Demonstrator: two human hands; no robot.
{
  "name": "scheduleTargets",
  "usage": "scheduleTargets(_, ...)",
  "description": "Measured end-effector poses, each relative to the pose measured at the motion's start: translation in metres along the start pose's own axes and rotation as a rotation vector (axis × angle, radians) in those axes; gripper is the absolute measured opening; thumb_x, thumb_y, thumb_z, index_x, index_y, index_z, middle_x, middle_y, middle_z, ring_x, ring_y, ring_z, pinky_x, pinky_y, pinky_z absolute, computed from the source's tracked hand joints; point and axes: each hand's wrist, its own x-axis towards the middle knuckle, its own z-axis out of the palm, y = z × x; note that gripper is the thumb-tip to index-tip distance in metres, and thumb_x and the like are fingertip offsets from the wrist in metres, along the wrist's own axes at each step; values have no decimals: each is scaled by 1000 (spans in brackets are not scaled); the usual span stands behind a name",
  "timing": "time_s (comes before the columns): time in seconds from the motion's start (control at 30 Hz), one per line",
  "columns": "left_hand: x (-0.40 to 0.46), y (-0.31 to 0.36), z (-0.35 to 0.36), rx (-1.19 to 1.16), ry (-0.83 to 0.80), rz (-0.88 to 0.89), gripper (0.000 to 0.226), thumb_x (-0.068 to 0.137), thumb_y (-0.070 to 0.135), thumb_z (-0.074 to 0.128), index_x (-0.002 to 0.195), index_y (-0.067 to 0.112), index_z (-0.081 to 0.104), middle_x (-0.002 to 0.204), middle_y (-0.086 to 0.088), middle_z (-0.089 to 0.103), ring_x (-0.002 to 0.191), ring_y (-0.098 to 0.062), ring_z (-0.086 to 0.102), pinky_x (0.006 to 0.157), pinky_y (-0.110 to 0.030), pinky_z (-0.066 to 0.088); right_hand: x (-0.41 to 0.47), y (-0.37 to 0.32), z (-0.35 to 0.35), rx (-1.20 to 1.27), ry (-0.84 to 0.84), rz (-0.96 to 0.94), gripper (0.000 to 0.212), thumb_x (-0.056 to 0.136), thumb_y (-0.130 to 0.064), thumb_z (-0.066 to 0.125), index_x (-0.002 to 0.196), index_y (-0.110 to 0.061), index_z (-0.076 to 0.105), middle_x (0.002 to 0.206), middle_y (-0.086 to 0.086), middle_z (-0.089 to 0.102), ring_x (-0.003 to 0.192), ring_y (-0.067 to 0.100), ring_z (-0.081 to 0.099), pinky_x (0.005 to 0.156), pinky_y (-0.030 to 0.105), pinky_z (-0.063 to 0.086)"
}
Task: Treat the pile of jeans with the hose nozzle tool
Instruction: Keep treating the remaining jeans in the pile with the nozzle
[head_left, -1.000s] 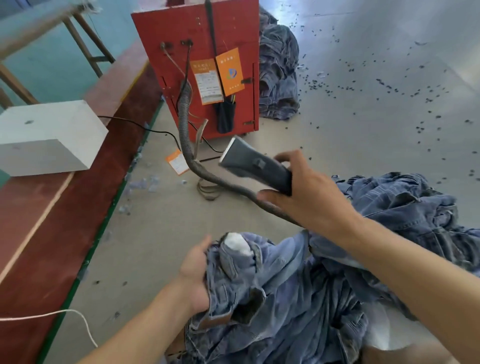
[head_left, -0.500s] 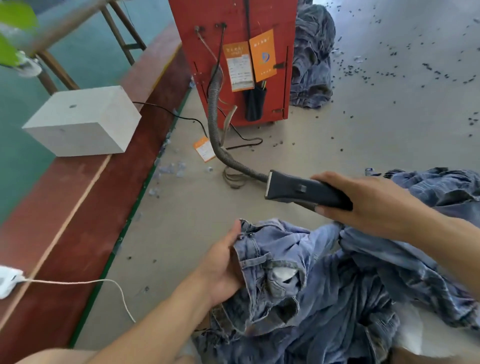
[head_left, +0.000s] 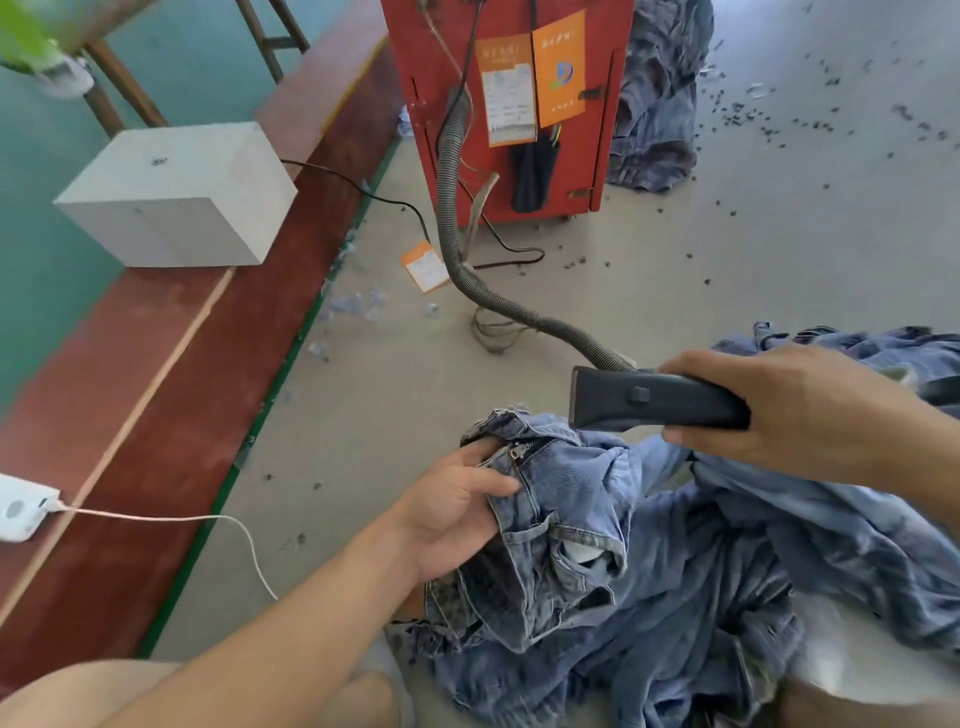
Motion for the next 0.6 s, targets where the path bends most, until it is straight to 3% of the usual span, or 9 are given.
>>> scheduleTargets(0.13, -1, 2, 2, 14, 6, -5, 53, 89, -20, 45, 133, 3, 63, 134, -27, 64, 124, -42, 64, 106, -54, 51, 3, -1, 6, 10, -15, -32, 64, 75, -99, 14, 121, -64, 41, 62, -24, 60, 55, -4, 56, 53, 27, 51)
scheduleTargets(0.27, -1, 0, 4, 42, -9, -12, 56, 91, -22, 41, 138, 3, 58, 135, -26, 64, 127, -43, 61, 109, -55, 48, 4, -2, 7, 13, -39, -60, 49, 79, -88, 37, 122, -64, 42, 72, -27, 62, 66, -5, 59, 57, 26, 51)
scheduleTargets(0.37, -2, -4, 4, 69, -23, -25, 59, 91, -25, 37, 140, 2, 56, 136, -27, 63, 129, -43, 59, 114, -59, 41, 6, -22, 15, 10, -56, -122, 50, 81, -83, 41, 124, -59, 45, 72, -21, 62, 62, -1, 58, 59, 27, 52)
scheduleTargets(0.5, 0, -11, 0, 48, 22, -49, 59, 84, -29, 38, 124, 1, 69, 132, -25, 67, 124, -39, 65, 104, -53, 51, 13, -27, 13, 241, 122, -117, 41, 84, -70, 61, 121, -56, 53, 72, -30, 64, 64, -7, 63, 57, 12, 48)
scheduleTargets(0.6, -2, -10, -8, -41, 45, -12, 59, 76, -26, 43, 122, -1, 70, 132, -29, 64, 124, -44, 63, 106, -57, 49, 14, 8, -6, 150, 46, 9, 37, 84, -63, 67, 117, -60, 50, 79, -32, 64, 71, -8, 61, 61, 25, 49)
